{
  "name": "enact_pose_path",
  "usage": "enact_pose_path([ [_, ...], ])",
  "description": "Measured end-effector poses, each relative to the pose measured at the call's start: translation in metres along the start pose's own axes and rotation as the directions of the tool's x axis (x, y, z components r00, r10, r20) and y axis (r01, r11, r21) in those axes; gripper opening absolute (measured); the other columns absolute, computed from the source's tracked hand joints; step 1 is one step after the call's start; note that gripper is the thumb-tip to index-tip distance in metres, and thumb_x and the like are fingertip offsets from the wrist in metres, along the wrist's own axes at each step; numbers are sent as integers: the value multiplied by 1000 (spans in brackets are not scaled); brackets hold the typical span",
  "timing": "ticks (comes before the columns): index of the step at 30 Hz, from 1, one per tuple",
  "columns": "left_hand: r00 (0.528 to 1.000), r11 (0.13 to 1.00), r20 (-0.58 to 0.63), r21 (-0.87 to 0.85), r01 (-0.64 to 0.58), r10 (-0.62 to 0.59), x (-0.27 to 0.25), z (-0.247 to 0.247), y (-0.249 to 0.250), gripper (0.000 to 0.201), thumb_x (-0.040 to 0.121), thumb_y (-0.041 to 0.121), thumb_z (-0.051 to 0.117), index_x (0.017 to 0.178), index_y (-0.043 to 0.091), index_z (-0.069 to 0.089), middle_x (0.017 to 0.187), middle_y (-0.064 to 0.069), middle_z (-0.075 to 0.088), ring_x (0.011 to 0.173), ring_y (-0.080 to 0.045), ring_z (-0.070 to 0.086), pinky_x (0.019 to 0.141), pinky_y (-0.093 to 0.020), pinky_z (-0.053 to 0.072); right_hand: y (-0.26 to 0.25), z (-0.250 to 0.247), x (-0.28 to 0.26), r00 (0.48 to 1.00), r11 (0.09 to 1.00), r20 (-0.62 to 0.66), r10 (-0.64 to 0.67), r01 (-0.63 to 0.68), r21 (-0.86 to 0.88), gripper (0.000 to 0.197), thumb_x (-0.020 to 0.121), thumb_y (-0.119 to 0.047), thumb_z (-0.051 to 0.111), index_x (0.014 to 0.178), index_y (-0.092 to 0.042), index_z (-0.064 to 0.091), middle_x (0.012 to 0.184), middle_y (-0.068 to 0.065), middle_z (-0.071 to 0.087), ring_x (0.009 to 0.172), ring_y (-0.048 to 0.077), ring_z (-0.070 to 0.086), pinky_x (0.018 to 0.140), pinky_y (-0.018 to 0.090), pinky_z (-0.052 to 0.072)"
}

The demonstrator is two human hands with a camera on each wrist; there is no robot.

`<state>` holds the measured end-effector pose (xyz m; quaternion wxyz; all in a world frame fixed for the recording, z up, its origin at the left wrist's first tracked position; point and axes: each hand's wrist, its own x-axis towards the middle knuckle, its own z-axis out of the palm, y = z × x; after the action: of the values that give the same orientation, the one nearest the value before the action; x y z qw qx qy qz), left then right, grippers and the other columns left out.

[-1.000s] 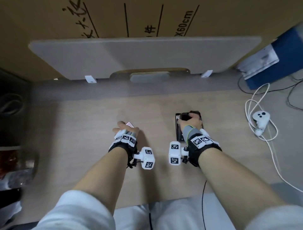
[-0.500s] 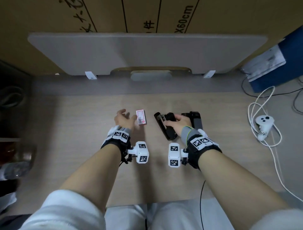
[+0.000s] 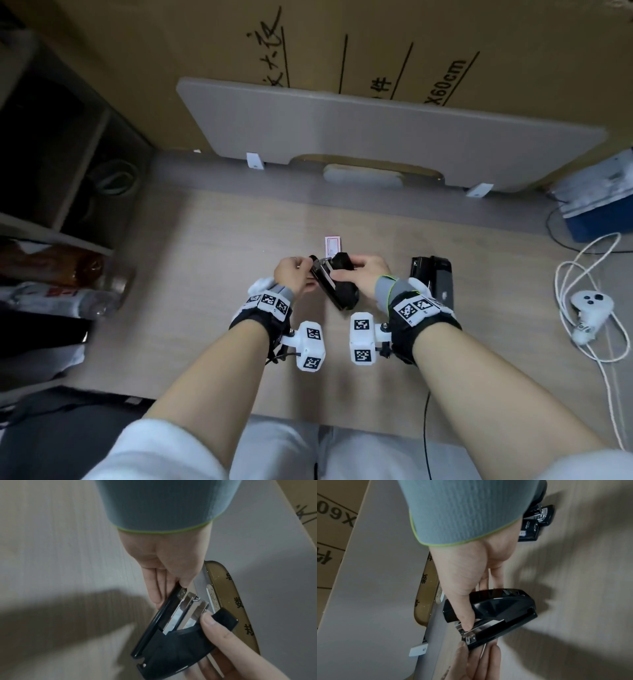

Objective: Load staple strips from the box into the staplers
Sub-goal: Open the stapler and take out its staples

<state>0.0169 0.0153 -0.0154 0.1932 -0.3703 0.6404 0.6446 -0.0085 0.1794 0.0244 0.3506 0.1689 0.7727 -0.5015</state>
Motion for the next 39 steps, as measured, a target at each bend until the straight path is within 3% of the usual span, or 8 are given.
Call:
enact_pose_path([
  [3, 1000, 1000, -19, -22, 10, -11, -1, -4, 1, 20, 102, 13, 45, 95, 1, 60, 93, -22, 64, 70, -27, 65, 60, -30, 59, -4, 9, -3, 999, 999, -20, -43, 43, 6, 23, 69, -27, 85, 83, -40, 72, 87, -12, 74, 87, 12, 70, 91, 26, 53],
  [5, 999, 996, -32, -92, 22, -25, 0, -6, 5, 21, 104, 11, 42, 100, -2, 57, 89, -22, 64, 70, -26, 65, 54, -27, 59, -13, 12, -6, 997, 996, -20, -68, 69, 62, 23, 72, -35, 84, 93, -38, 73, 90, -14, 72, 88, 10, 67, 89, 22, 50],
  [9, 996, 981, -69, -190, 42, -56, 6, -16, 12, 24, 105, 7, 33, 102, -4, 54, 84, -18, 65, 64, -21, 67, 62, -29, 60, -17, 8, -5, 987, 952, 43, 155, -160, 262, 41, 86, -62, 56, 104, -30, 72, 97, -7, 69, 95, 19, 63, 94, 35, 47],
  [12, 994, 970, -84, -238, 46, -67, 13, -25, 18, 28, 105, 6, 34, 86, 1, 55, 77, -14, 63, 48, -12, 67, 65, -30, 59, -7, 7, -2, 961, 851, 145, 235, -275, 448, 33, 94, -36, 50, 113, -13, 63, 108, 10, 68, 97, 36, 68, 98, 51, 50],
  [20, 983, 952, -122, -290, 97, -137, 22, -50, 17, 25, 105, 17, 39, 91, 5, 56, 71, -9, 66, 47, -11, 66, 53, -23, 57, -10, 38, 8, 973, 804, 150, 175, -229, 549, 32, 97, -15, 52, 124, 2, 55, 107, 18, 66, 89, 32, 69, 91, 41, 56],
  [26, 990, 934, -77, -349, 80, -114, 21, -50, 24, 24, 105, 16, 40, 88, 8, 55, 68, -5, 65, 56, -13, 62, 75, -32, 58, -8, 42, 13, 979, 810, 151, 136, -198, 551, 26, 99, -9, 49, 120, 0, 60, 106, 20, 68, 92, 32, 68, 92, 41, 55],
  [30, 987, 917, -72, -385, 106, -144, 23, -51, 24, 17, 104, 13, 41, 96, 8, 55, 77, -7, 67, 64, -15, 65, 68, -29, 59, -10, 45, 19, 980, 826, 151, 127, -189, 531, 26, 100, -6, 48, 123, -5, 59, 104, 16, 68, 91, 32, 67, 95, 44, 53],
  [39, 982, 915, -120, -395, 86, -145, 27, -46, 20, 22, 104, 10, 41, 85, 8, 53, 44, 4, 61, 39, -5, 59, 53, -22, 57, -7, 45, 23, 983, 834, 116, 141, -181, 522, 36, 100, -2, 47, 135, -5, 54, 113, 20, 65, 84, 28, 68, 86, 39, 57],
])
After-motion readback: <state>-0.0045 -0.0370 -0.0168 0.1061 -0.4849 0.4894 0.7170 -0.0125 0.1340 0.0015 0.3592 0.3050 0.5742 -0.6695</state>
